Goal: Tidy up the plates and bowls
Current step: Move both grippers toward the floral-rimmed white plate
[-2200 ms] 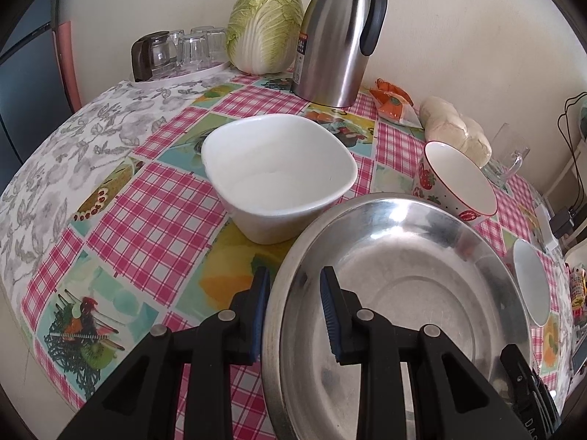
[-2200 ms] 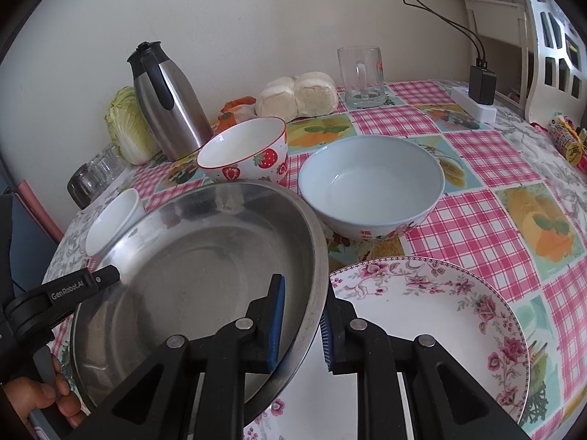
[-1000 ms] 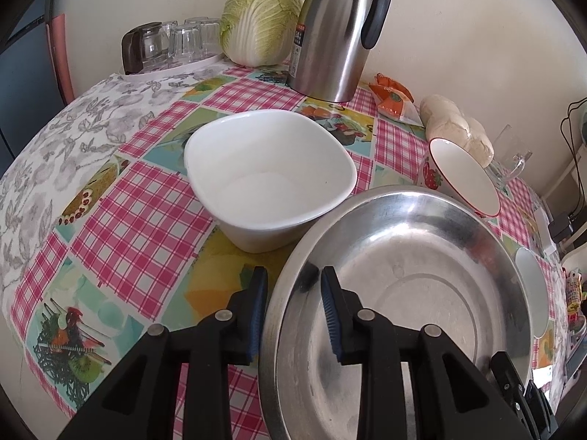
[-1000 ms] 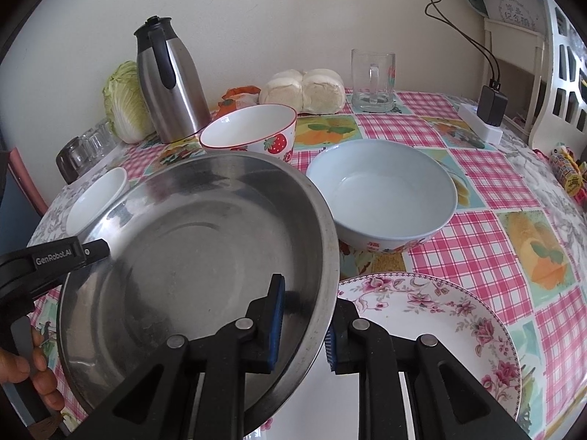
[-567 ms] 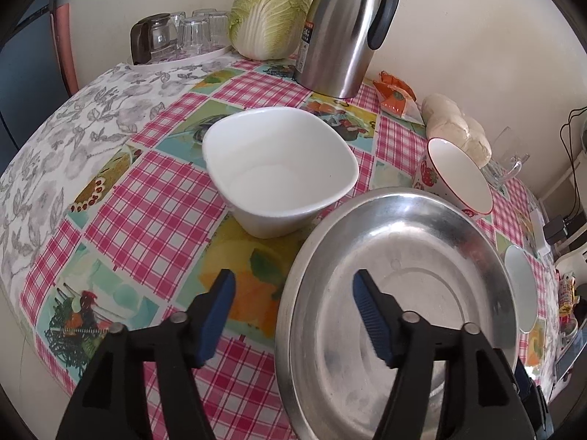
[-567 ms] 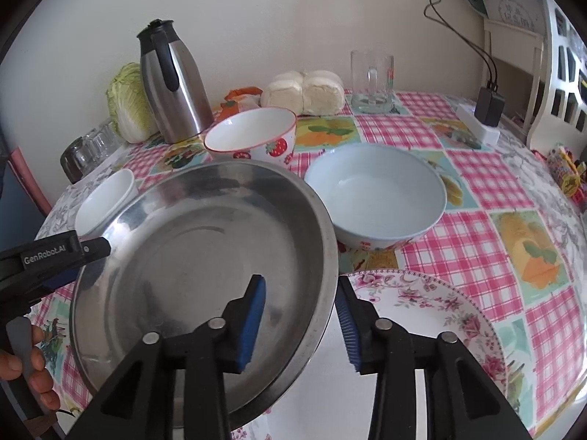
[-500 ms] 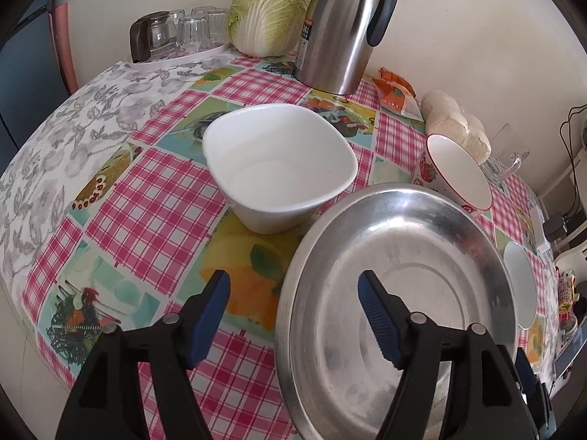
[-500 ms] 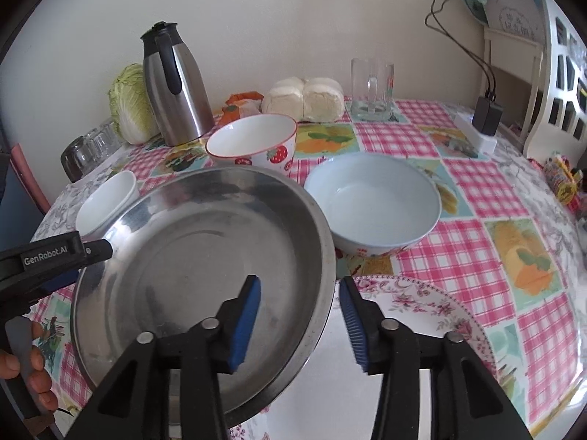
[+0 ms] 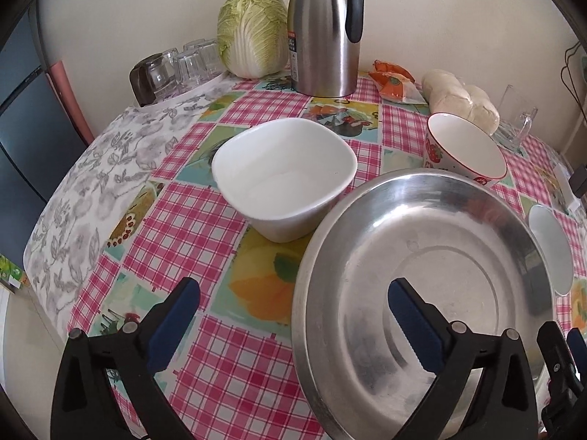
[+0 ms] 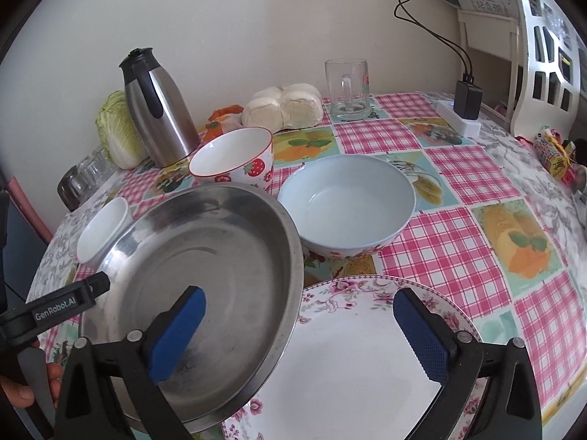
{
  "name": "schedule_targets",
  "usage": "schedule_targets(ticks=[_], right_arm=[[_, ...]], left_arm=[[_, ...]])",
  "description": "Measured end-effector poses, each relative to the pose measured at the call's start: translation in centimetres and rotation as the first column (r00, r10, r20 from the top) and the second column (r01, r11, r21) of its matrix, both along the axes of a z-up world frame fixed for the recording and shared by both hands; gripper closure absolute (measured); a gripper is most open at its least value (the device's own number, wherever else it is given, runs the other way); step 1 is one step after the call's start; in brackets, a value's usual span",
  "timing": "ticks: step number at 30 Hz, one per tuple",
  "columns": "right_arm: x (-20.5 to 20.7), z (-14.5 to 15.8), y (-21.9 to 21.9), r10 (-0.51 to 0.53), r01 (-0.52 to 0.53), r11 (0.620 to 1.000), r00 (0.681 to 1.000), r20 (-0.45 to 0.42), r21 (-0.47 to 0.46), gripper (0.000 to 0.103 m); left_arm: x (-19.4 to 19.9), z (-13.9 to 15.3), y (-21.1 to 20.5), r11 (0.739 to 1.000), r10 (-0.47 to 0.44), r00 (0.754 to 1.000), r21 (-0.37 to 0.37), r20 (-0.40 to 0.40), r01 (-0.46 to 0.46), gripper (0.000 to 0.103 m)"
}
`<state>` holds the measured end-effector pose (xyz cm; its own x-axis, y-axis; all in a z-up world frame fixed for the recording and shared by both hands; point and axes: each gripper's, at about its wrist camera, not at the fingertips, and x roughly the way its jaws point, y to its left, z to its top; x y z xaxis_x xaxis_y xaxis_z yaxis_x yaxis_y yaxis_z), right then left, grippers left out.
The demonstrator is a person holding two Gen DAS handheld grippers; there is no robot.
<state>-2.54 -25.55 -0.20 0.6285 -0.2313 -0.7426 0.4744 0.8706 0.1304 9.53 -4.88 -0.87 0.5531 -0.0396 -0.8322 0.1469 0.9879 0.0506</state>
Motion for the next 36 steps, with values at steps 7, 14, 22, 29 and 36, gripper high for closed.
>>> schedule_targets(ticks=[7, 14, 22, 29, 36], right_arm=[[-0.4, 0.5, 0.1, 0.019, -0.019, 0.999, 1.000, 0.011, -0.035, 0.000], [-1.8, 1.2, -1.0, -0.007, 0.009, 0.997, 1.000, 0.023, -0.079, 0.000], [-5.2, 2.6, -3.3, -0.067, 0.073, 0.995, 0.993, 0.099, -0.061, 0.000], [-7.9, 3.3, -5.2, -0.149, 0.157, 0.985, 0.981, 0.121, -0.067, 0.000], [-11.0, 2.9, -7.9, -0.248, 0.244, 0.969, 0.958, 0.145, 0.050, 0.000]], left_arm=[[-0.8, 0.6, -1.2, 1.000, -0.022, 1.000, -0.009, 0.013, 0.022, 0.001], [-2.2, 1.7, -2.6, 0.997, -0.056, 0.998, -0.056, 0.021, 0.057, 0.001], [-5.4, 4.9, -4.9, 0.961, -0.131, 0.981, -0.224, 0.145, 0.162, 0.001], [-8.4, 5.9, -7.7, 0.920, -0.238, 0.960, -0.282, 0.150, 0.272, 0.001], [-10.9, 5.4, -8.8, 0.903, -0.267, 0.956, -0.314, 0.121, 0.292, 0.001]])
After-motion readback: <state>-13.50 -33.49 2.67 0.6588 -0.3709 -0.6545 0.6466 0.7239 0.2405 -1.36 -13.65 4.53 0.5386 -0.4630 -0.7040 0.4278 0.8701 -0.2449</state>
